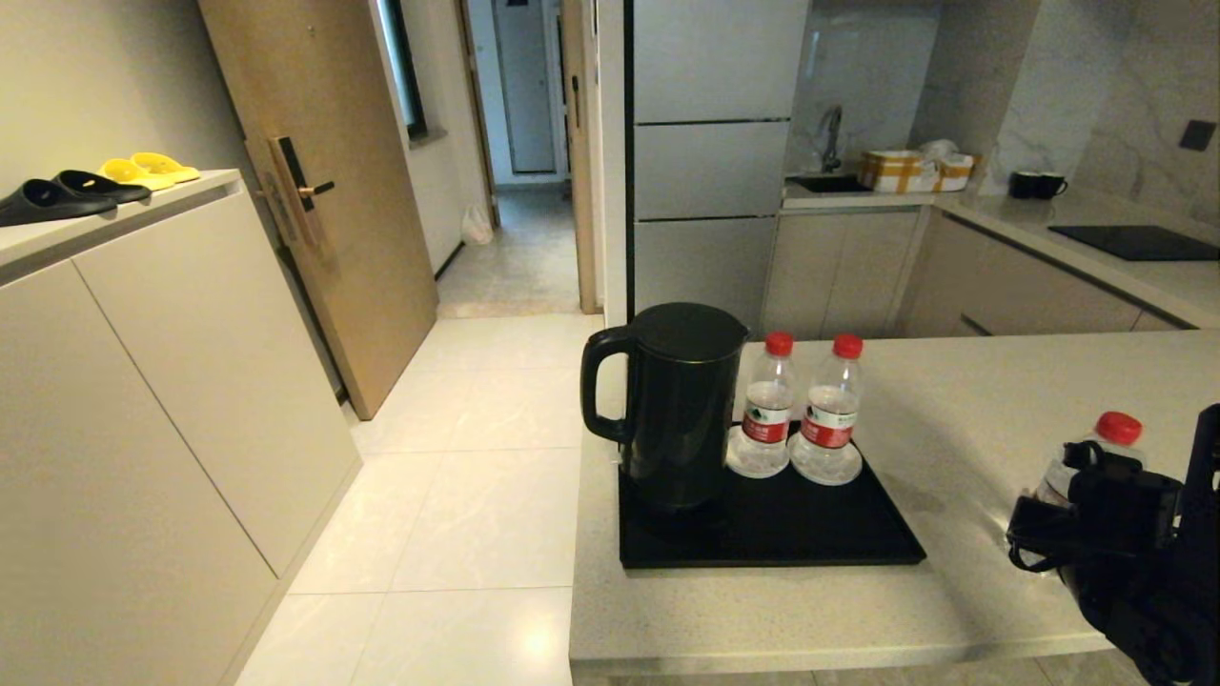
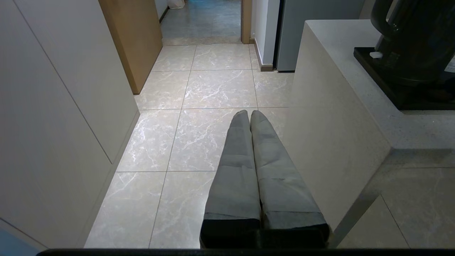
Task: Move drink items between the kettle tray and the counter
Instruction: Place it on the right
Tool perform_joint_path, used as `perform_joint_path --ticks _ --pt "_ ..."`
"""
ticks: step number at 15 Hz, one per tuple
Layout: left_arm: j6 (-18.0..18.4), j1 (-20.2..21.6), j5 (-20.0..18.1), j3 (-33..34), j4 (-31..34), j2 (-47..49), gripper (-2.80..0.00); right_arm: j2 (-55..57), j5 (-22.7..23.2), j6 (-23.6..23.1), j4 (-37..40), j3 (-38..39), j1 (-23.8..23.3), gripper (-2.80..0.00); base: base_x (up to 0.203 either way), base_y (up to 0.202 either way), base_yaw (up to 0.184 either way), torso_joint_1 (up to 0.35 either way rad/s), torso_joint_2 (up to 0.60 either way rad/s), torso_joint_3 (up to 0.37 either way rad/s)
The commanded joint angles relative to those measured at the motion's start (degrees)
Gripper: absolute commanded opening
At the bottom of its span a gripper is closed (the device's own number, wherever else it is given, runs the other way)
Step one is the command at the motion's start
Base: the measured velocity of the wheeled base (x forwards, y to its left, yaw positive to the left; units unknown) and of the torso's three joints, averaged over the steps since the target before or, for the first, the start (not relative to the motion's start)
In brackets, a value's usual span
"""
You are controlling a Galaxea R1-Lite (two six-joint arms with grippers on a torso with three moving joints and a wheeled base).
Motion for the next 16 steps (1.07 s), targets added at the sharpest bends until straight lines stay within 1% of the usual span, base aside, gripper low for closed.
perform_joint_path --ticks 1,4,6,8,11,13,14,15,16 --pt "0.00 0.00 -0.01 0.01 0.03 0.07 -2.80 0.10 0.03 0.13 -0.27 0.51 0.04 0.00 0.000 0.000 0.000 0.000 0.00 0.000" --pt "0.00 0.07 -0.03 0.01 0.03 0.07 -2.80 -4.05 0.86 -0.17 -0.27 3.11 0.10 0.00 0.000 0.000 0.000 0.000 0.00 0.000" --pt "0.00 0.07 0.06 0.01 0.03 0.07 -2.80 -8.62 3.16 -1.33 -0.27 7.02 1.13 0.00 0.000 0.000 0.000 0.000 0.00 0.000" --pt "0.00 0.07 0.06 0.01 0.03 0.07 -2.80 -14.07 5.60 -3.50 -0.27 10.96 2.63 0.00 0.000 0.000 0.000 0.000 0.00 0.000" --pt "0.00 0.07 0.06 0.01 0.03 0.07 -2.80 -21.42 8.46 -8.10 -0.27 15.45 3.79 0.00 0.000 0.000 0.000 0.000 0.00 0.000" --pt "0.00 0.07 0.06 0.01 0.03 0.07 -2.80 -26.88 9.16 -9.96 1.01 16.05 5.07 0.00 0.000 0.000 0.000 0.000 0.00 0.000" --pt "0.00 0.07 -0.02 0.01 0.03 0.07 -2.80 -30.42 8.94 -10.75 3.31 15.34 5.83 0.00 0.000 0.000 0.000 0.000 0.00 0.000" --pt "0.00 0.03 0.02 0.01 0.03 0.07 -2.80 -33.86 8.05 -11.52 6.43 13.01 6.38 0.00 0.000 0.000 0.000 0.000 0.00 0.000" --pt "0.00 0.07 0.06 0.01 0.03 0.07 -2.80 -37.54 6.60 -12.53 11.21 8.47 6.99 0.00 0.000 0.000 0.000 0.000 0.00 0.000"
